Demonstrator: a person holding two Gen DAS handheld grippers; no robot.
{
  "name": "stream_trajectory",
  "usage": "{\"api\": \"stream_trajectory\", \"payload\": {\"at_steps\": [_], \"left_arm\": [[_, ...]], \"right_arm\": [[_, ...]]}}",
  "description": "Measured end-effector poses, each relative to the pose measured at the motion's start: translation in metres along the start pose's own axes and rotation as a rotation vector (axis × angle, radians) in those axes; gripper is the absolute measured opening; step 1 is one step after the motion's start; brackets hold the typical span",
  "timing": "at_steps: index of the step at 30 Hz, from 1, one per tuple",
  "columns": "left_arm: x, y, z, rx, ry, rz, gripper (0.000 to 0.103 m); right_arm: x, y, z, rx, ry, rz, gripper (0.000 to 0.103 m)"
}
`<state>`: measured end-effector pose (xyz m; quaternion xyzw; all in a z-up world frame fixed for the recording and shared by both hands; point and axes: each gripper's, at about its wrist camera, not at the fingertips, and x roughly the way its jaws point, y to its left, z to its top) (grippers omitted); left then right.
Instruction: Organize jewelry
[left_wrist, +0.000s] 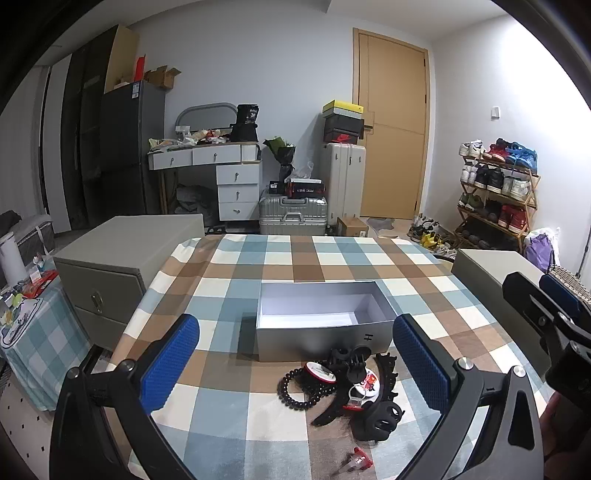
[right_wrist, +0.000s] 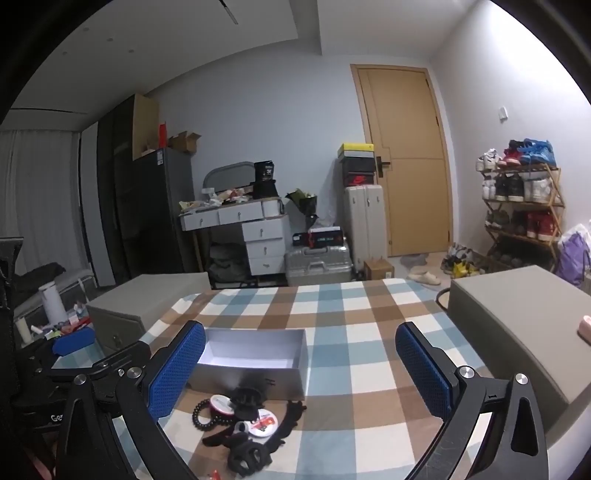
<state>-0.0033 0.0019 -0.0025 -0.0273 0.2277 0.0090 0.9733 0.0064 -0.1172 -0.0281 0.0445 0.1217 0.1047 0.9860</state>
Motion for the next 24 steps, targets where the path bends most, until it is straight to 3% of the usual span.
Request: {"api": "stream_trajectory", "payload": {"at_steps": [24], "left_arm": [[0.0023, 0.0075, -0.0036, -0.021, 0.017, -0.002, 0.102]], "right_arm": [[0.0000, 0.0016, -0.0020, -0.007, -0.001, 0.000, 0.103]]}}
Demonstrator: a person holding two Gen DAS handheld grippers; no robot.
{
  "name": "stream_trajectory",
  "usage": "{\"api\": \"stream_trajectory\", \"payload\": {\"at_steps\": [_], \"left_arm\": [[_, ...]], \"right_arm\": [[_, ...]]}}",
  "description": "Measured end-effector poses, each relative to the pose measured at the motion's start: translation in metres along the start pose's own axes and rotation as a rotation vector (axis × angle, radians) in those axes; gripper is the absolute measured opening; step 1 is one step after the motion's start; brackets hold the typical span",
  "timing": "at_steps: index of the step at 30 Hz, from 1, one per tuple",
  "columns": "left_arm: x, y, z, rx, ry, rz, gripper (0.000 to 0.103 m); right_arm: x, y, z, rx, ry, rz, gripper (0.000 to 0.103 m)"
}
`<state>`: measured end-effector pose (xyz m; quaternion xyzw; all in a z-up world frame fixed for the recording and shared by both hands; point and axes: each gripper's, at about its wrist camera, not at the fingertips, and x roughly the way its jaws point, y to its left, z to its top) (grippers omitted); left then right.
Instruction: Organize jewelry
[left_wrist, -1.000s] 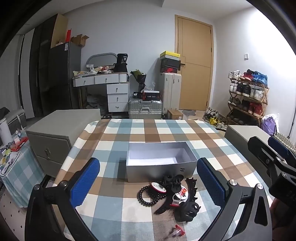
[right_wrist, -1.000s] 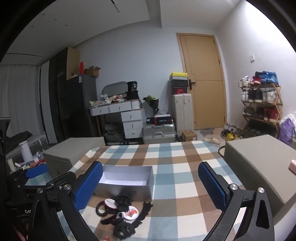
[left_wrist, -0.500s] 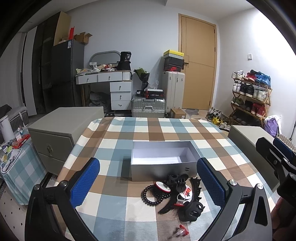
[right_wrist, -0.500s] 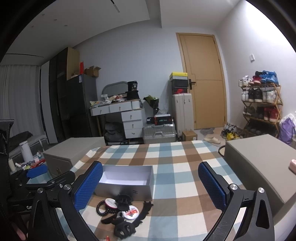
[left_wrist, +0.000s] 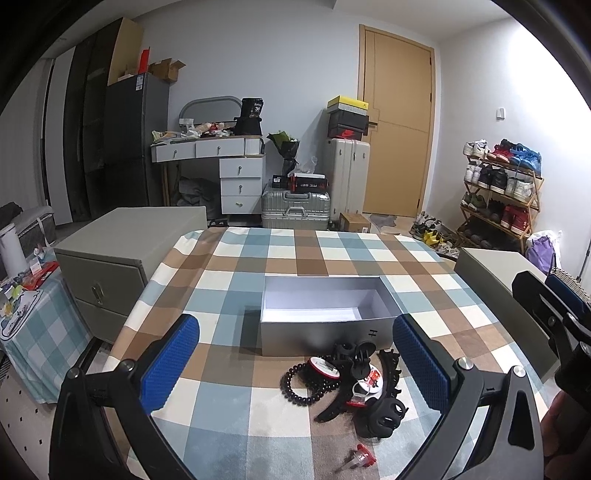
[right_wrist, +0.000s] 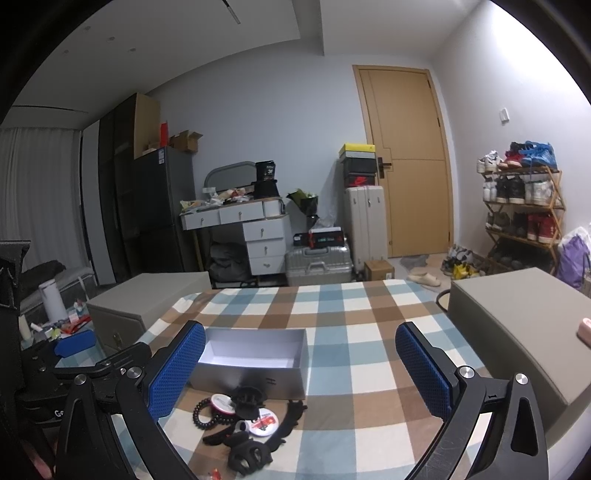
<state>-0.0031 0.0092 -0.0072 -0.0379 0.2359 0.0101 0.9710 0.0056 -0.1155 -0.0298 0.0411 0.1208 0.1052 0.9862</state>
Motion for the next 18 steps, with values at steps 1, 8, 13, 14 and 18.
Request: {"api": "stream_trajectory", "payload": {"at_steps": [1, 8, 13, 14, 18], "left_arm": [[-0.0003, 0.0002, -0.0004, 0.000, -0.001, 0.001, 0.102], [0.0006, 0.0007, -0.0037, -0.009, 0.017, -0.003, 0.102], [0.0009, 0.0004, -0.0037, -0.008, 0.020, -0.002, 0.102], [0.0009, 0.0005, -0.0037, -0.008, 0.020, -0.002, 0.102], [0.0011, 0.0005, -0.0035, -0.008, 0.024, -0.003, 0.102]], "right_arm": [[0.0004, -0.0001, 0.0007, 0.000, 0.000, 0.000, 0.103], [0.0001, 0.0016, 0.0001, 0.001, 0.002, 0.004, 0.103], [0.0003, 0.0016, -0.0006, 0.006, 0.004, 0.006, 0.103], [0.0003, 0.0014, -0.0011, 0.008, 0.005, 0.006, 0.103], [0.0020, -0.0005, -0.0026, 0.015, 0.018, 0.004, 0.103]]}}
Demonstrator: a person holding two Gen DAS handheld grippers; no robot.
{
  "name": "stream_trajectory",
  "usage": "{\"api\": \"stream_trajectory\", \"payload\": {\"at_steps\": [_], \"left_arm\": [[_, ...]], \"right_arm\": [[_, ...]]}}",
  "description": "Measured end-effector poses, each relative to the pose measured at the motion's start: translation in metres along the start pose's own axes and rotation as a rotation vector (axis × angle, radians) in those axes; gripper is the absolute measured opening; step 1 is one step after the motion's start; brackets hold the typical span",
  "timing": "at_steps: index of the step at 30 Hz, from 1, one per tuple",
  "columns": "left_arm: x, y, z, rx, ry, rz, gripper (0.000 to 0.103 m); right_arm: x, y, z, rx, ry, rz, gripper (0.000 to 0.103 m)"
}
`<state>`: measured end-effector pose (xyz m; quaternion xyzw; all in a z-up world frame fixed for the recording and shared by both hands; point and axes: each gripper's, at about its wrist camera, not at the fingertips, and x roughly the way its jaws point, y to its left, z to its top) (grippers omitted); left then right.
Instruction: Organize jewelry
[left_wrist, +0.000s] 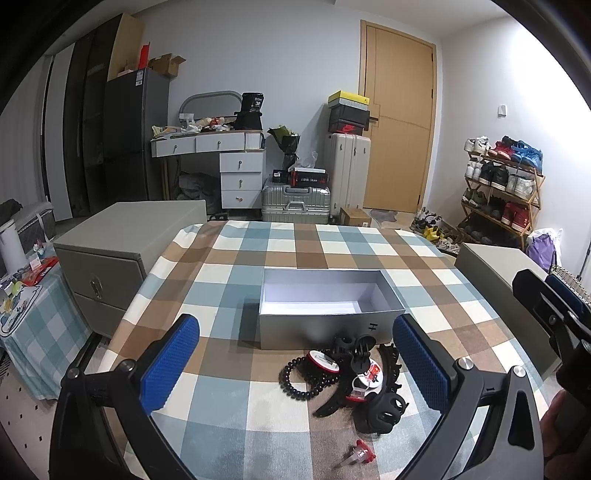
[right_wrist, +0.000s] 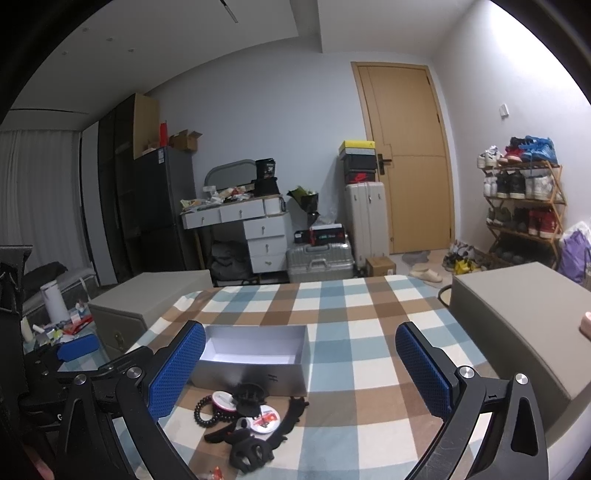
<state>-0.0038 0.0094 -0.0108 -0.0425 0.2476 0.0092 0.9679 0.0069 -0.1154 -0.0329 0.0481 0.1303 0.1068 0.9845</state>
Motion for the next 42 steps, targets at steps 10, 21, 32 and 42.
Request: {"api": "stream_trajectory", "payload": {"at_steps": [10, 21, 32, 42], "left_arm": [[0.000, 0.000, 0.001, 0.000, 0.001, 0.000, 0.102], [0.002, 0.001, 0.003, 0.004, 0.010, -0.007, 0.102], [0.007, 0.012, -0.007, 0.007, 0.038, 0.015, 0.102], [0.020, 0.031, -0.029, -0.006, 0.114, 0.057, 0.102]], "right_arm": [[0.000, -0.001, 0.001, -0.005, 0.003, 0.008, 0.103], [0.005, -0.001, -0.002, -0.003, 0.036, 0.038, 0.103], [0.037, 0.011, -0.039, -0.043, 0.231, 0.192, 0.103], [0.074, 0.014, -0.092, -0.007, 0.482, 0.277, 0.101]]}}
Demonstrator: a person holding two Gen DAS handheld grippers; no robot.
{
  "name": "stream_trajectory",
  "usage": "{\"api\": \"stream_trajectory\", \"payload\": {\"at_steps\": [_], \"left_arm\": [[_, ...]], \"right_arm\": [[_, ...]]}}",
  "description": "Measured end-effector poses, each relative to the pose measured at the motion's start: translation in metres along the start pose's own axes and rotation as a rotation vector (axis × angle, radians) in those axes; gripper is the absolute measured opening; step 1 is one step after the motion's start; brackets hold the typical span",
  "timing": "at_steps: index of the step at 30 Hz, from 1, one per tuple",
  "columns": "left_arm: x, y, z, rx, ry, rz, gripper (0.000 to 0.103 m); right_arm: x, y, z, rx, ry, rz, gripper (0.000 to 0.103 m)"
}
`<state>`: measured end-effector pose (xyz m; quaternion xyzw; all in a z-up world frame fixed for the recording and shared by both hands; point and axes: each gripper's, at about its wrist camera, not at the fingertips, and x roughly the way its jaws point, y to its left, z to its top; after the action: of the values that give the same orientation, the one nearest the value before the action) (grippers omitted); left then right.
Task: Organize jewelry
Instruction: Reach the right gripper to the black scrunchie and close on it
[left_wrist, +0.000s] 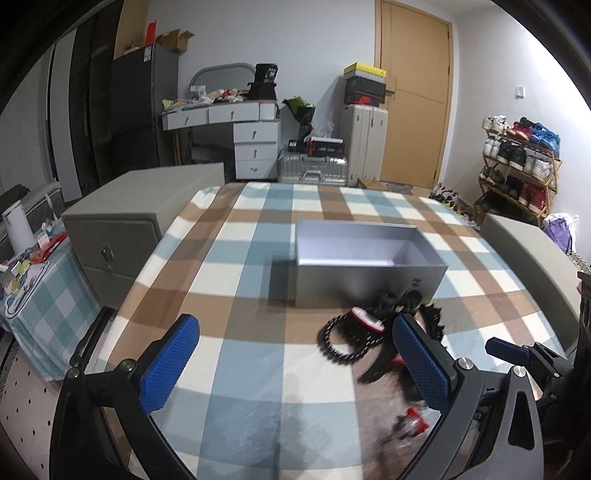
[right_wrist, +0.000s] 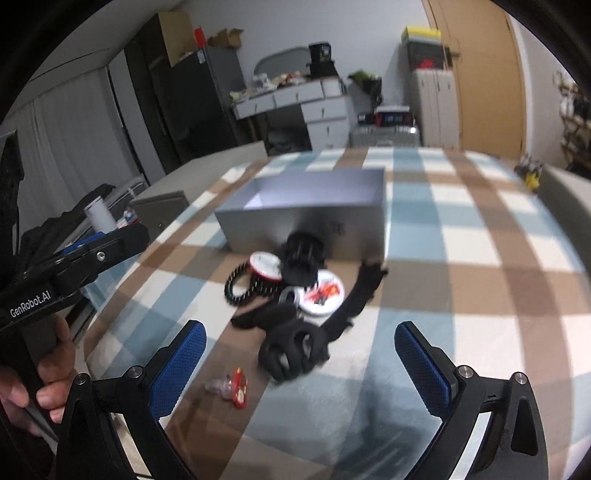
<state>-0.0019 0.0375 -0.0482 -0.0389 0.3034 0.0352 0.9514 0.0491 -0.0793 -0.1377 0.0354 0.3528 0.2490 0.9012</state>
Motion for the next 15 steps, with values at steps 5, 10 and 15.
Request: {"api": "stream_trajectory", "payload": {"at_steps": [5, 10, 15], "left_arm": [[0.004, 0.004, -0.006, -0.004, 0.025, 0.011, 0.102], [0.005, 0.006, -0.009, -0.006, 0.036, 0.016, 0.102], [0.007, 0.007, -0.010, -0.008, 0.039, 0.014, 0.102]], "right_arm": [[0.007, -0.002, -0.004, 0.022, 0.036, 0.019, 0.095], [0.011, -0.001, -0.005, 0.016, 0.055, 0.036, 0.087], [0.014, 0.001, -0.006, 0.004, 0.061, 0.041, 0.074]]}}
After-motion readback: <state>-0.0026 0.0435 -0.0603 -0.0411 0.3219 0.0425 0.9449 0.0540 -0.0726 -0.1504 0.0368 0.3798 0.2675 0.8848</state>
